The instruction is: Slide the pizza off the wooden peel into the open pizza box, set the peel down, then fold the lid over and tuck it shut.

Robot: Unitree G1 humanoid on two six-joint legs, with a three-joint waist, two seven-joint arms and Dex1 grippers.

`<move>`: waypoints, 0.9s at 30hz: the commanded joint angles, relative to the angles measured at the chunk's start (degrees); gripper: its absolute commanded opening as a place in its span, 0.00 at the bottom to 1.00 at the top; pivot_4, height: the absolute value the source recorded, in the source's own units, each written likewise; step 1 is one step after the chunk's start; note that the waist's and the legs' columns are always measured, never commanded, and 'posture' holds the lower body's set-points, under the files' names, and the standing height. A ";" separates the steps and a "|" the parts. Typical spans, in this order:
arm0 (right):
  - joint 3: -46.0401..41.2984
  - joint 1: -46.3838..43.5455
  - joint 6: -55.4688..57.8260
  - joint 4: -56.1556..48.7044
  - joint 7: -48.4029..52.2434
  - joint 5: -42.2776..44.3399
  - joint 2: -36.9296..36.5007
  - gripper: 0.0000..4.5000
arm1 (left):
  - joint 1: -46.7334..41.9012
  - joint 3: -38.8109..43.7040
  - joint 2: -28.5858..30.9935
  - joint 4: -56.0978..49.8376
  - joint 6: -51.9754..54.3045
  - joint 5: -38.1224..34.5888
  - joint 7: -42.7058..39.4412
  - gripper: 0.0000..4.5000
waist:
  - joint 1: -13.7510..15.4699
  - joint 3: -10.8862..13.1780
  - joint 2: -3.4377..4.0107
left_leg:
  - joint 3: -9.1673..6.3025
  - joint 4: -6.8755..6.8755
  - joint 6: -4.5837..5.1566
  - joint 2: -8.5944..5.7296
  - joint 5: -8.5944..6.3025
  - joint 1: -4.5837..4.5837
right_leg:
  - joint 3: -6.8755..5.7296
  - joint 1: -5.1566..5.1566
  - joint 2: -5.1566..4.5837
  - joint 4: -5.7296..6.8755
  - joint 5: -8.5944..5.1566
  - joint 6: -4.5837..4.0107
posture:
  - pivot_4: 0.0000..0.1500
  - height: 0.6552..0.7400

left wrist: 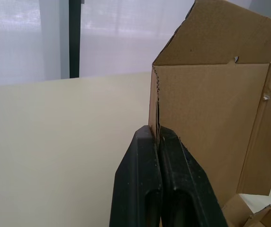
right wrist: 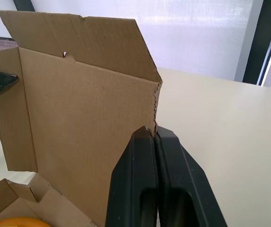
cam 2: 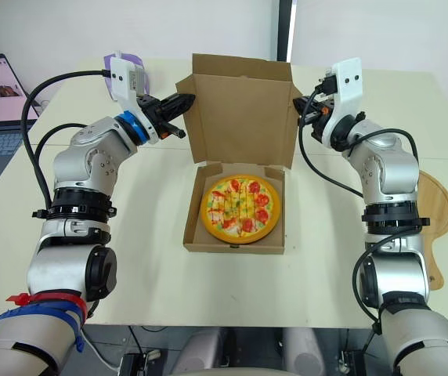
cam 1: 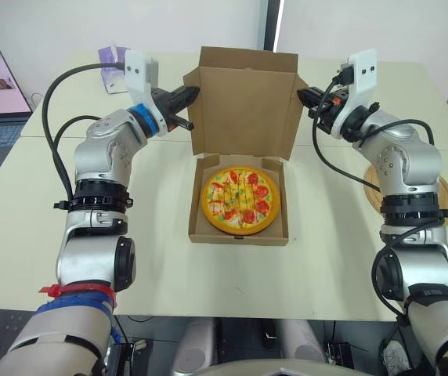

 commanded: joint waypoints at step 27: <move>-0.24 -3.26 -6.43 3.93 0.82 -0.82 1.23 0.01 | -1.36 1.09 0.39 -2.46 -1.80 0.44 -1.07 0.00 | -0.09 0.00 0.01 | 0.02 0.04 0.00 0.00 0.00 0.00 | 0.01 -0.01 0.00 0.05 0.00 0.00 | 1.00 1.00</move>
